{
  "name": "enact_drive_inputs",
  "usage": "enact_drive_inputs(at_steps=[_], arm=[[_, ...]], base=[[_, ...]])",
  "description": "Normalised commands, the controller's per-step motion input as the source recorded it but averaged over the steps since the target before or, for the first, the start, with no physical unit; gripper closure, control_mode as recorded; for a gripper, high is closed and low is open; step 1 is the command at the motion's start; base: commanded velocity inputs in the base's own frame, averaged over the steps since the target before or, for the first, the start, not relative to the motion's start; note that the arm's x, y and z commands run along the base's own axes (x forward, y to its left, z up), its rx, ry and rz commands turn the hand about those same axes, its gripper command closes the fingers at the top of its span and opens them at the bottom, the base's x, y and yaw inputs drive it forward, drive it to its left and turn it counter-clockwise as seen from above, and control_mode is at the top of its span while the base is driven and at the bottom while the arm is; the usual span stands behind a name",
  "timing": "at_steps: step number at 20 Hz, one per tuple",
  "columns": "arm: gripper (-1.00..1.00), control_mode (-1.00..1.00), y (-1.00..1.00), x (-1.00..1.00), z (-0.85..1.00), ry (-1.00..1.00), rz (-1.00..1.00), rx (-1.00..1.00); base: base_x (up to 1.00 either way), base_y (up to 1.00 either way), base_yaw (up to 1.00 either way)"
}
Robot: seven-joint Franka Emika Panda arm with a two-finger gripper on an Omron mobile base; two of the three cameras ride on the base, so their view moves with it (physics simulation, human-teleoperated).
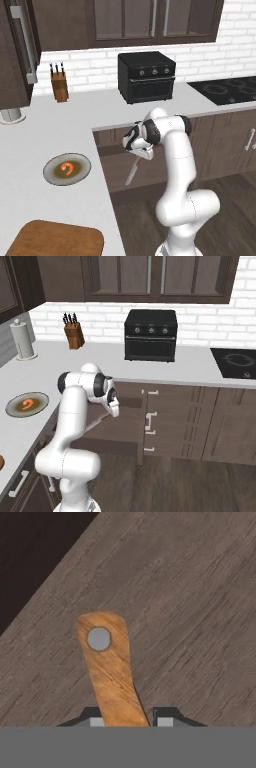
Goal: Pick up the knife from the drawer and place it on the cutting board. Then place the meat from the plate to the cutting board.
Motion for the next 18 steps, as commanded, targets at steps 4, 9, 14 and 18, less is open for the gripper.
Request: enact_drive_inputs(at_steps=[4,9,14,18], arm=[[1.00,-1.00,-0.34,-0.22,0.83,-0.31,-0.34,0.15],[1.00,-1.00,-0.49,-0.26,1.00,-0.26,-0.40,0.10],[1.00,-1.00,-0.61,-0.64,1.00,-0.19,-0.41,0.03],[1.00,-1.00,-0.37,-0.98,1.00,-0.20,-0.32,0.00]], base=[[0.00,0.00,0.00],[0.00,0.00,0.00],[0.00,0.00,0.00],[0.00,0.00,0.00]])
